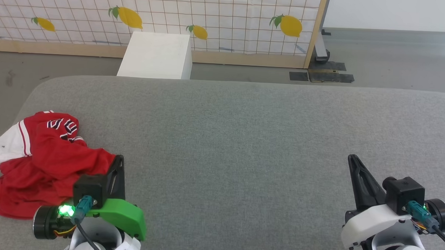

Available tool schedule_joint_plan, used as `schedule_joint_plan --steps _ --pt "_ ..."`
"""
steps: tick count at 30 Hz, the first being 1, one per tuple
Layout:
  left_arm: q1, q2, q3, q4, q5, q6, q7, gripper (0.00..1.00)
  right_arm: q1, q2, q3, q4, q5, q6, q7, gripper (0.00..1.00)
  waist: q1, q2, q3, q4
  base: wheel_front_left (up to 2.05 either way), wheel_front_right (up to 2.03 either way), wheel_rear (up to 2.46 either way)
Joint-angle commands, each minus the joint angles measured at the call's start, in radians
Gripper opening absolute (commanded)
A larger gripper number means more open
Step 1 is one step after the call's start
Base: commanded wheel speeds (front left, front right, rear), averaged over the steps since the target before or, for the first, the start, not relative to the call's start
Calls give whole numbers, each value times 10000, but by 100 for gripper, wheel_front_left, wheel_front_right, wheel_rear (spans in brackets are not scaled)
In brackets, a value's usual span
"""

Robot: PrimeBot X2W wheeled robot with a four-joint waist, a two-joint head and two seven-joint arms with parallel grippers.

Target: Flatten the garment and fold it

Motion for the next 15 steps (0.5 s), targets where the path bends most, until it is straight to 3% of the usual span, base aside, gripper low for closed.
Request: schedule_joint_plan --steps 1,15 --pt "115 -43 32 -30 128 -9 14 0 155 13 18 -57 -64 -15 -3 0 0 0 0 0 0 0 0" --pt "115 -43 32 -30 128 -9 14 0 155 13 18 -57 -64 -15 -3 0 0 0 0 0 0 0 0"
